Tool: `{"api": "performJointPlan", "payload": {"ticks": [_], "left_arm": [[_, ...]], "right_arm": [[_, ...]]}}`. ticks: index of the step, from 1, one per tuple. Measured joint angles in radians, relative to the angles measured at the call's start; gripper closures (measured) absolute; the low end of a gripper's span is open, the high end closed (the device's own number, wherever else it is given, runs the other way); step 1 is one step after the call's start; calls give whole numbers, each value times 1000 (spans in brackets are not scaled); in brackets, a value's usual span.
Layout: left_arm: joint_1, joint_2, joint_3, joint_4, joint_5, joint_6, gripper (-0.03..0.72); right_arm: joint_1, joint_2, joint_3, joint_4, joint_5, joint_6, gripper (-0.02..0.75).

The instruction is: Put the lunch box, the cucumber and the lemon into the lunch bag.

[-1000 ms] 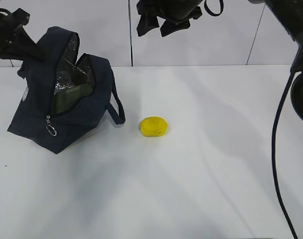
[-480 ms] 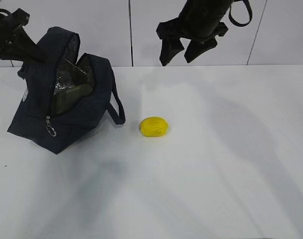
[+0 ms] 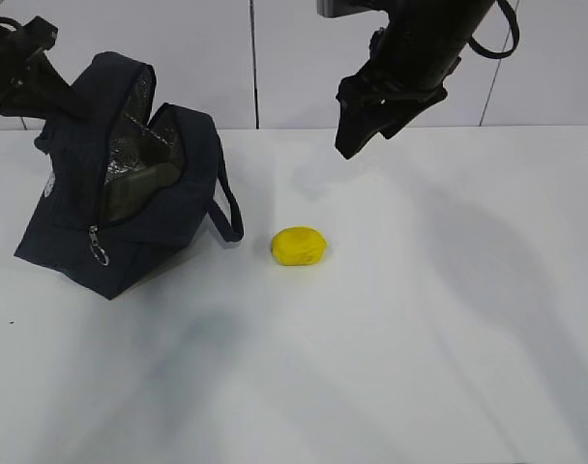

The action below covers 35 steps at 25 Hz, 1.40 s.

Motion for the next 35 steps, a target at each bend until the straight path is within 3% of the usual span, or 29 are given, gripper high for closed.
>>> {"api": "performJointPlan", "payload": {"ticks": [9, 16, 21, 35], "left_arm": [[0, 0, 0, 0, 0, 0, 685], [0, 0, 0, 0, 15, 0, 685], [0, 0, 0, 0, 27, 0, 685], [0, 0, 0, 5, 37, 0, 685]], "right_arm": [[0, -1, 0, -1, -2, -33, 209], [0, 26, 0, 96, -4, -508, 209], [0, 69, 0, 132, -6, -736, 209], [0, 103, 0, 256, -12, -771, 209]]}}
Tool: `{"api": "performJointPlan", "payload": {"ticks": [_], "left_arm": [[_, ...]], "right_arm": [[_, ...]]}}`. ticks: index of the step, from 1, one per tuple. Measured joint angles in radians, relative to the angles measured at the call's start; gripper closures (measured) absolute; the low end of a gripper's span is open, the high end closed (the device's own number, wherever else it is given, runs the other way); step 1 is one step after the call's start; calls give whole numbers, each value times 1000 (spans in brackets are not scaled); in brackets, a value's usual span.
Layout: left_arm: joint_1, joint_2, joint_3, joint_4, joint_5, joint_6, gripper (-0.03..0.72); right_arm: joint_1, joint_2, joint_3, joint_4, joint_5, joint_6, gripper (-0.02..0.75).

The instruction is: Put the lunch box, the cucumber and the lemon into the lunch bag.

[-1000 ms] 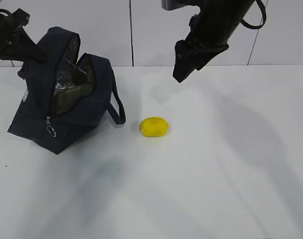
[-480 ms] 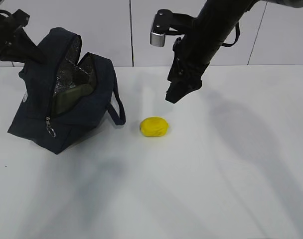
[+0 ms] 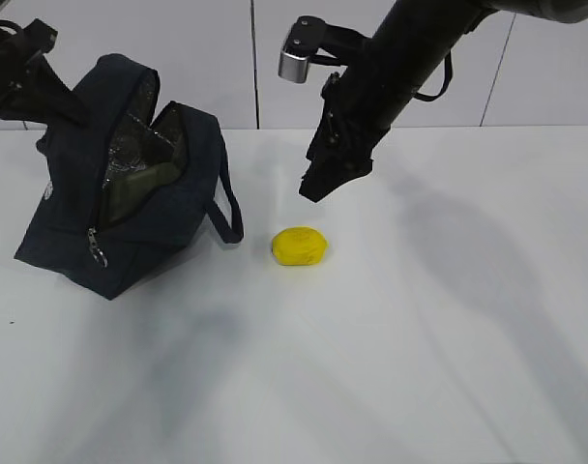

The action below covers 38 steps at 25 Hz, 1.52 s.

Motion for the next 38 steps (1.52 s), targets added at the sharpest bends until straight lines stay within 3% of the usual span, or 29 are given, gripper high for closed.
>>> {"api": "performJointPlan", "payload": {"ticks": [19, 26, 38], "left_arm": [[0, 0, 0, 31, 20, 0, 685], [0, 0, 0, 36, 21, 0, 685], [0, 0, 0, 38, 22, 0, 685]], "right_arm": [[0, 91, 0, 8, -8, 34, 206], [0, 125, 0, 8, -111, 40, 127], [0, 213, 0, 27, -187, -37, 122]]}}
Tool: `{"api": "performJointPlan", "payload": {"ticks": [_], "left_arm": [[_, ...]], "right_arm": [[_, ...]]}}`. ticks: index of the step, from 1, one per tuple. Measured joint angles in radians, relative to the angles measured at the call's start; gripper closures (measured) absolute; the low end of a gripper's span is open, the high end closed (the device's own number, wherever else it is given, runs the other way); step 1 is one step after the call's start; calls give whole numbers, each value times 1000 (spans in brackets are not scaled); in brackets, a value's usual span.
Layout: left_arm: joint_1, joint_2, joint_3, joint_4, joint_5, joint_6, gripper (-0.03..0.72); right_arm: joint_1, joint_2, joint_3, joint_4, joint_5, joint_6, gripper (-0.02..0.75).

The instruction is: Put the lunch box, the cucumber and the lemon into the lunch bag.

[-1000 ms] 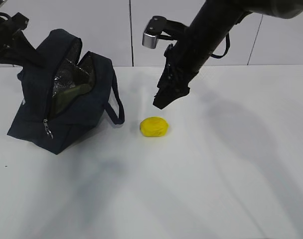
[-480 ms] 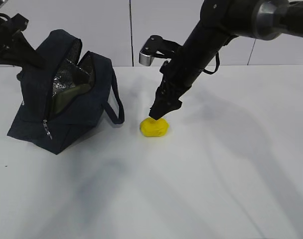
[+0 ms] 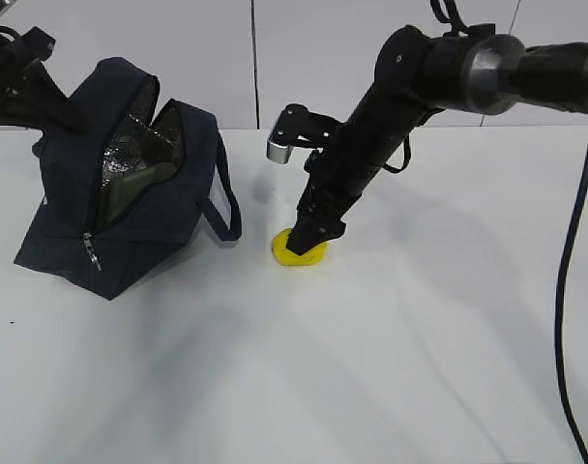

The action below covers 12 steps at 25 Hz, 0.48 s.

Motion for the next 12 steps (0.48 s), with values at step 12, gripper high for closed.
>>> {"api": "performJointPlan", "payload": {"ticks": [12], "left_arm": [[0, 0, 0, 14, 0, 0, 685]], "right_arm": [[0, 54, 0, 2, -65, -51, 122]]}}
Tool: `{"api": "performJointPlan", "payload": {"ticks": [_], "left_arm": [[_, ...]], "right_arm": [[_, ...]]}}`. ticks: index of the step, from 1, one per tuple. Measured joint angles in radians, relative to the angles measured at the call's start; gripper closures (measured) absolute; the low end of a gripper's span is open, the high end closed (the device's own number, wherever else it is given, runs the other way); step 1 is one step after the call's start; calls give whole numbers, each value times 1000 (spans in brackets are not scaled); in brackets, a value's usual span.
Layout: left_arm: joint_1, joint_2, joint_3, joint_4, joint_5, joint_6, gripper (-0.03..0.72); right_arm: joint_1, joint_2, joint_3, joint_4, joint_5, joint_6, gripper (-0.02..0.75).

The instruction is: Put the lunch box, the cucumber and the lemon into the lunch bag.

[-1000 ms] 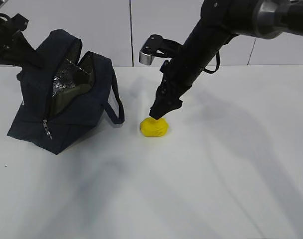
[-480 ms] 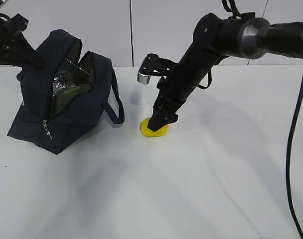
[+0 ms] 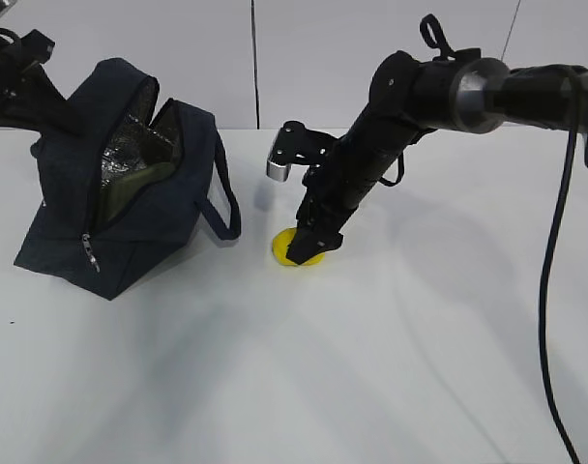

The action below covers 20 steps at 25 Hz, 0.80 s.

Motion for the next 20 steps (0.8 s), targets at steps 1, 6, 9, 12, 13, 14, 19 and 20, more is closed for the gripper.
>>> {"api": "performJointPlan", "payload": {"ticks": [1, 6, 9, 12, 13, 14, 19, 20], "left_arm": [[0, 0, 0, 3, 0, 0, 685], [0, 0, -1, 5, 2, 0, 685], [0, 0, -1, 5, 2, 0, 685], [0, 0, -1, 5, 2, 0, 685], [0, 0, -1, 5, 2, 0, 685], [0, 0, -1, 5, 2, 0, 685], [0, 0, -1, 8, 2, 2, 685], [0, 0, -1, 8, 2, 2, 685]], "right_arm": [[0, 0, 0, 0, -2, -2, 122], [0, 4, 0, 6, 0, -2, 122], [0, 8, 0, 10, 0, -2, 124], [0, 16, 0, 15, 0, -2, 126], [0, 17, 0, 15, 0, -2, 127], [0, 18, 0, 15, 0, -2, 127], [0, 21, 0, 16, -2, -2, 134], [0, 21, 0, 16, -2, -2, 134]]}}
